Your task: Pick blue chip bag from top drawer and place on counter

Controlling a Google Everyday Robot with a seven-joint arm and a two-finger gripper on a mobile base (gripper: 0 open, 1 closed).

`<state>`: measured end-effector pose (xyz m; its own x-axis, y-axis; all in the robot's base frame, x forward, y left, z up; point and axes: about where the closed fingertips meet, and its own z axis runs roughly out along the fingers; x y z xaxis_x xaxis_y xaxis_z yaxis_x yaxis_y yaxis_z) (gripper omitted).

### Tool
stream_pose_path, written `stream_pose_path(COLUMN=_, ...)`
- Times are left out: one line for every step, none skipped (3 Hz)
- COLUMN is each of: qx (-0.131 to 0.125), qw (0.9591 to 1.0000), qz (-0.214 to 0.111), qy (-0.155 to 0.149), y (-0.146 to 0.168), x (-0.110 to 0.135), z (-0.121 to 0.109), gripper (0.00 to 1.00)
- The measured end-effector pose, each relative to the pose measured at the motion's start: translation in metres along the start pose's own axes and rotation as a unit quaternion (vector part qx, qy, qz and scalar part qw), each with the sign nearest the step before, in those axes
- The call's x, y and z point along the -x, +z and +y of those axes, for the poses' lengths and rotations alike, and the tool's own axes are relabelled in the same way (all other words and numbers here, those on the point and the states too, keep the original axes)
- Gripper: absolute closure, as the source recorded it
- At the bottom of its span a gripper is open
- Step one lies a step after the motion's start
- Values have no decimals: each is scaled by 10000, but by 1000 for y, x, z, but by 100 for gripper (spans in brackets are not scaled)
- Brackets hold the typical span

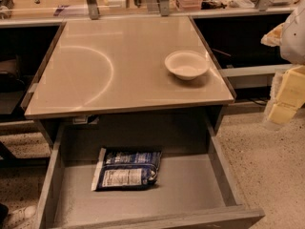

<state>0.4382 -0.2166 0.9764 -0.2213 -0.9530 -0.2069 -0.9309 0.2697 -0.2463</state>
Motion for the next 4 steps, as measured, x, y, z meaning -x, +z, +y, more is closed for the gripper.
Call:
stream_pose_path(qx=0, qw=10000, qz=0, qy=0, y=0, x=0, z=0, gripper=0)
stream_pose_path(qx=76, qw=10000, qz=-54, qy=-30, y=3, x=6, z=13, gripper=0)
stream_pose_path(qx=319, qw=9989, qz=-308, qy=-150, y=17, x=34, z=47, gripper=0)
stream_pose_path(qx=811, qw=9937, qz=-656, qy=-416, y=52, x=75, z=90, gripper=0)
